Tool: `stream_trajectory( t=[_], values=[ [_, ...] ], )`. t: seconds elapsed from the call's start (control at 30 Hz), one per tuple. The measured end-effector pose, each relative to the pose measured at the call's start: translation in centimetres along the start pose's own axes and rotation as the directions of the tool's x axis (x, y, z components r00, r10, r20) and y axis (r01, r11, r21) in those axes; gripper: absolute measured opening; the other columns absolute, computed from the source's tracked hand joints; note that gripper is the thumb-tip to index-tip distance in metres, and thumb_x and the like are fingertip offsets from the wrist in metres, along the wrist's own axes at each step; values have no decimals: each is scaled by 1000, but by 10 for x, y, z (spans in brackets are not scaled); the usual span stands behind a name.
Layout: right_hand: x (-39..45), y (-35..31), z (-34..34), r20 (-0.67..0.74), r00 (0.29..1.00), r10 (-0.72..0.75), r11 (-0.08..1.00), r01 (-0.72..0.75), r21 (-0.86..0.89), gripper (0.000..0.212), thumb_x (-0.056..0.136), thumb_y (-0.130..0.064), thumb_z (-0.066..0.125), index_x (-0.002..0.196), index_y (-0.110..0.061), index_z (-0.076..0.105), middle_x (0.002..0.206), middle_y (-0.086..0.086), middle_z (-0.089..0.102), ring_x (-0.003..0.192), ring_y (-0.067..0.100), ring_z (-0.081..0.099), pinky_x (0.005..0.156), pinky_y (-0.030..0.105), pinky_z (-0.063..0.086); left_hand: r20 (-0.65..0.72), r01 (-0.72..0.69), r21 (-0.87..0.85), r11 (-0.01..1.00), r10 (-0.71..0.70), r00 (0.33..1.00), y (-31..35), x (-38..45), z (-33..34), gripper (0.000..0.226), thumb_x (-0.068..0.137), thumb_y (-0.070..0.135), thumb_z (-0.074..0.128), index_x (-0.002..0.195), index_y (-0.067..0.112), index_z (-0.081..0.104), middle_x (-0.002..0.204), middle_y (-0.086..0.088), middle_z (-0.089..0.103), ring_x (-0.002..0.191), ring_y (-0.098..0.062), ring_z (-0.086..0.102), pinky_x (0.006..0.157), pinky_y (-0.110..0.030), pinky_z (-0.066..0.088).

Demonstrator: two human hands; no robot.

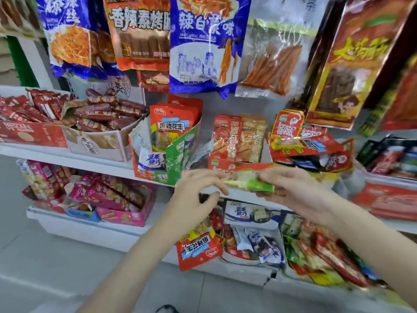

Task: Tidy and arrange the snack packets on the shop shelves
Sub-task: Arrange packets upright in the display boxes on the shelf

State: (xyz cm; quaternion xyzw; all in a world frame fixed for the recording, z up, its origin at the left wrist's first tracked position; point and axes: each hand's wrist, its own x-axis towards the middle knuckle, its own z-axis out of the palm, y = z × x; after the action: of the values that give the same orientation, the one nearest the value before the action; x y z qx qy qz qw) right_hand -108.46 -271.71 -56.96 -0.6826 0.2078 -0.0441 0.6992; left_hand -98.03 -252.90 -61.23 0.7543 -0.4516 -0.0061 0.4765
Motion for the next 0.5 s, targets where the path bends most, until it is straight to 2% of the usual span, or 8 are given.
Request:
stream_trajectory(
  t=[0.07, 0.13, 0.17, 0.2, 0.27, 0.33, 0.4, 0.5],
  values=[
    [-16, 10, -22, -94, 995, -28, 1000, 29, 5, 8, 75, -5, 67, 81, -6, 62, 85, 7, 65, 61, 8, 65, 57, 17, 51, 115, 205, -234, 950, -183, 976, 7, 4, 20, 21, 87, 12, 59, 85, 33, 64, 111, 20, 58, 107, 7, 52, 93, -14, 42],
    [-33, 22, -41, -147, 988, -55, 998, 48, -50, 11, 78, 2, 65, 81, -6, 58, 77, 3, 57, 50, 5, 58, 48, 13, 45, 282, 443, -481, 756, -345, 895, 19, 7, 42, 12, 88, 18, 59, 99, 23, 62, 112, 1, 63, 97, -11, 65, 87, -27, 53],
    [-39, 31, -50, -161, 983, -92, 986, 67, -154, 14, 78, 0, 67, 84, -9, 58, 77, -1, 56, 53, 6, 56, 51, 15, 44, 342, 513, -544, 664, -382, 858, 25, 9, 55, 17, 88, 17, 59, 104, 16, 59, 111, -6, 65, 92, -17, 68, 83, -30, 56],
    [-46, 39, -58, -164, 976, -142, 954, 91, -286, 20, 77, -4, 70, 89, -16, 60, 84, -5, 58, 65, 9, 56, 61, 20, 45, 368, 540, -562, 626, -395, 842, 30, 10, 66, 20, 87, 13, 60, 106, 9, 57, 106, -11, 67, 85, -18, 69, 77, -29, 57],
    [-55, 53, -73, -103, 972, -212, 879, 144, -454, 45, 74, -9, 75, 104, -37, 58, 116, -21, 52, 93, 14, 57, 86, 30, 45, 357, 529, -502, 684, -393, 847, 38, 15, 86, 16, 86, 5, 60, 101, 5, 54, 90, -10, 69, 68, -11, 68, 66, -23, 57],
    [-58, 64, -91, -51, 973, -227, 872, 179, -455, 68, 73, -11, 76, 120, -51, 46, 131, -25, 42, 111, 15, 53, 96, 34, 43, 344, 471, -357, 807, -356, 869, 41, 25, 102, 13, 87, 4, 59, 96, 11, 53, 81, -6, 67, 61, -9, 64, 65, -24, 55],
    [-62, 72, -106, -61, 983, -174, 908, 137, -395, 62, 76, -12, 73, 121, -46, 48, 127, -12, 52, 114, 8, 53, 89, 23, 47, 363, 355, -182, 917, -273, 891, 40, 34, 118, 12, 89, 10, 58, 91, 21, 54, 78, -1, 62, 66, -15, 61, 71, -33, 52],
    [-67, 92, -123, -74, 991, -107, 938, 76, -339, 30, 78, -5, 70, 103, -22, 65, 102, -4, 70, 91, 6, 65, 73, 14, 50, 457, 201, -94, 975, -137, 879, 40, 40, 153, 19, 89, 15, 60, 82, 30, 53, 78, 6, 57, 73, -19, 58, 73, -35, 50]
  ],
)
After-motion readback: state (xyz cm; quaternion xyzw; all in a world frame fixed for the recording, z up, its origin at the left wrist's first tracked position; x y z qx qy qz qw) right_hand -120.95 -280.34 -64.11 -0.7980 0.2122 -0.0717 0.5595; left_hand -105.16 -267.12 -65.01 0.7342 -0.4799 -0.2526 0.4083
